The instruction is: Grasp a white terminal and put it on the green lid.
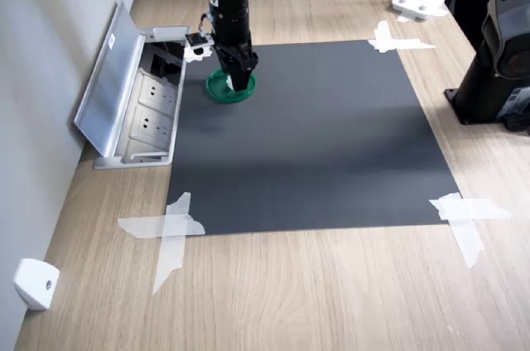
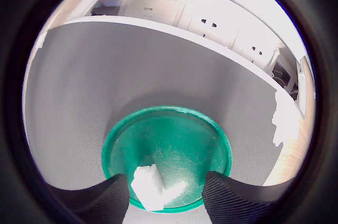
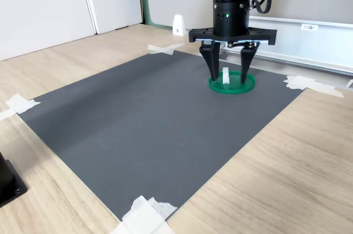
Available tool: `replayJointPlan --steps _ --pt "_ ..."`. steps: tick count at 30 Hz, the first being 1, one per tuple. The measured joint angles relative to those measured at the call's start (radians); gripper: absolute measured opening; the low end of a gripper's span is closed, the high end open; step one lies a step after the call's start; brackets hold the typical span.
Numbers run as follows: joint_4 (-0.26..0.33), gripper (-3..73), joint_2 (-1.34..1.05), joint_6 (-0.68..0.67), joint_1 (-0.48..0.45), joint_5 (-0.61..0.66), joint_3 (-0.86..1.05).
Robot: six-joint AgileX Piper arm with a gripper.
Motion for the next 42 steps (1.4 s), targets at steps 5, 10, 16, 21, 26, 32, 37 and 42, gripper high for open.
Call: replayJointPlan --steps 5,10,16,21,26,32,37,42 --pt "0.031 60.5 -0.027 0.005 0.0 0.005 0.0" --pt "0.093 57.8 -0.079 0.001 0.0 0.019 0.0" --pt "0.179 39.6 -0.232 -0.009 0.0 0.02 0.009" --pt "0.184 17.1 -0.419 0.023 0.0 -0.054 0.106" --pt "0.158 1.2 -0.683 0.163 0.0 -0.289 0.347" --pt "0.154 -0.4 -1.078 0.323 0.0 -0.536 0.686" --pt "0.188 -0.5 -1.406 0.396 0.0 -0.674 0.931" --pt "0.161 -0.5 -1.695 0.403 0.0 -0.704 1.161"
